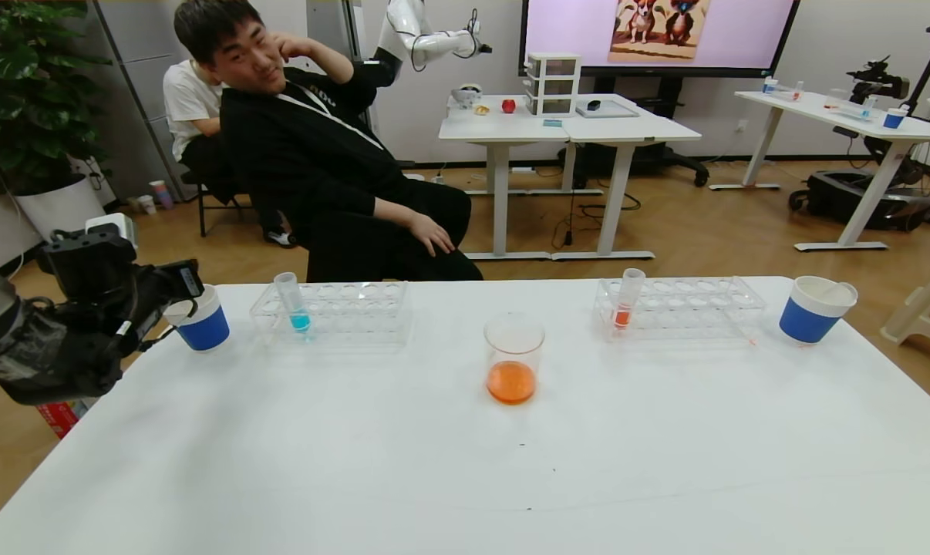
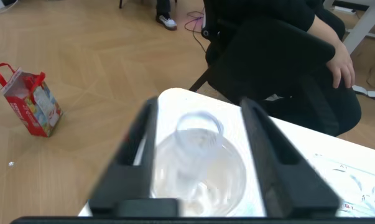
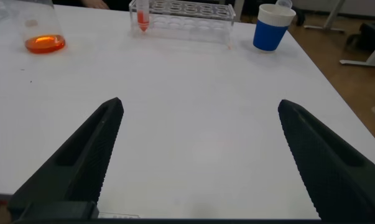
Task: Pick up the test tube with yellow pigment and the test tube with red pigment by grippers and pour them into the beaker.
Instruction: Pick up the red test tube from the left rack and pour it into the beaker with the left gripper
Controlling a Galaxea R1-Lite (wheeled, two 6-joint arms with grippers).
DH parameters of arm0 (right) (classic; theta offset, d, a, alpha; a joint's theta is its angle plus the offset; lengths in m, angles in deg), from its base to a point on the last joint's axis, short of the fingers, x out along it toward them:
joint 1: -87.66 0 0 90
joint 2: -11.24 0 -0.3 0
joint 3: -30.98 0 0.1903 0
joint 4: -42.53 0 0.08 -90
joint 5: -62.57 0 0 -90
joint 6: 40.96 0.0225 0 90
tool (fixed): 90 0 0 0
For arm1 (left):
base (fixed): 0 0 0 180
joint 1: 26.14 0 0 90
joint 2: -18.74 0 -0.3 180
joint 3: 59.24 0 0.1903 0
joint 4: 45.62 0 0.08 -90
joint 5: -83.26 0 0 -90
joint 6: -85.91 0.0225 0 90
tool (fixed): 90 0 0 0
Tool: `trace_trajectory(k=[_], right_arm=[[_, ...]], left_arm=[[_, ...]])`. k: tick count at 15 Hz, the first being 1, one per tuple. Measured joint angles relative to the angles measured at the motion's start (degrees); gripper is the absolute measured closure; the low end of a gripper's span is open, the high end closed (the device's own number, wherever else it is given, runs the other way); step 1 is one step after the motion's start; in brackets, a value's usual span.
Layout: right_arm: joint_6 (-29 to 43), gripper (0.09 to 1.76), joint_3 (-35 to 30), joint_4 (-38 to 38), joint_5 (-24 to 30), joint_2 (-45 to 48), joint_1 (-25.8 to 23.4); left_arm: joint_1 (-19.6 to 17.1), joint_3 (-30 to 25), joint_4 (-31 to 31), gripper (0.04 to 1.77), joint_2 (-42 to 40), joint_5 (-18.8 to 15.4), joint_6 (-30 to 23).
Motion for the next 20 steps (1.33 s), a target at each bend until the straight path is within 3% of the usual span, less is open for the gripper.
trace_trajectory(k=[1, 2, 3, 8, 11, 15, 20], right_arm=[[0.0, 0.11, 0.0, 0.0, 0.0, 0.0, 0.0], [0.0, 0.11, 0.0, 0.0, 0.0, 0.0, 0.0], [0.0, 0.11, 0.0, 0.0, 0.0, 0.0, 0.0], [0.0, 0.11, 0.0, 0.0, 0.0, 0.0, 0.0], [0.0, 0.11, 0.0, 0.0, 0.0, 0.0, 0.0], [0.0, 0.11, 0.0, 0.0, 0.0, 0.0, 0.0], [0.0, 0.11, 0.0, 0.0, 0.0, 0.0, 0.0]], left_arm=[[-0.1, 0.0, 0.0, 0.35, 0.0, 0.1, 0.0], [-0.1, -0.1, 0.0, 0.12, -0.1, 0.1, 0.0], [-0.1, -0.2, 0.0, 0.06, -0.1, 0.1, 0.0], [1.3, 0.7, -1.0, 0.06, -3.3, -0.3, -0.5], [7.0, 2.2, -7.0, 0.06, -7.8, -0.4, -0.6], [17.6, 3.9, -12.4, 0.06, -15.1, 0.1, -0.4], [21.7, 0.2, -15.0, 0.06, -26.6, -0.2, 1.2]])
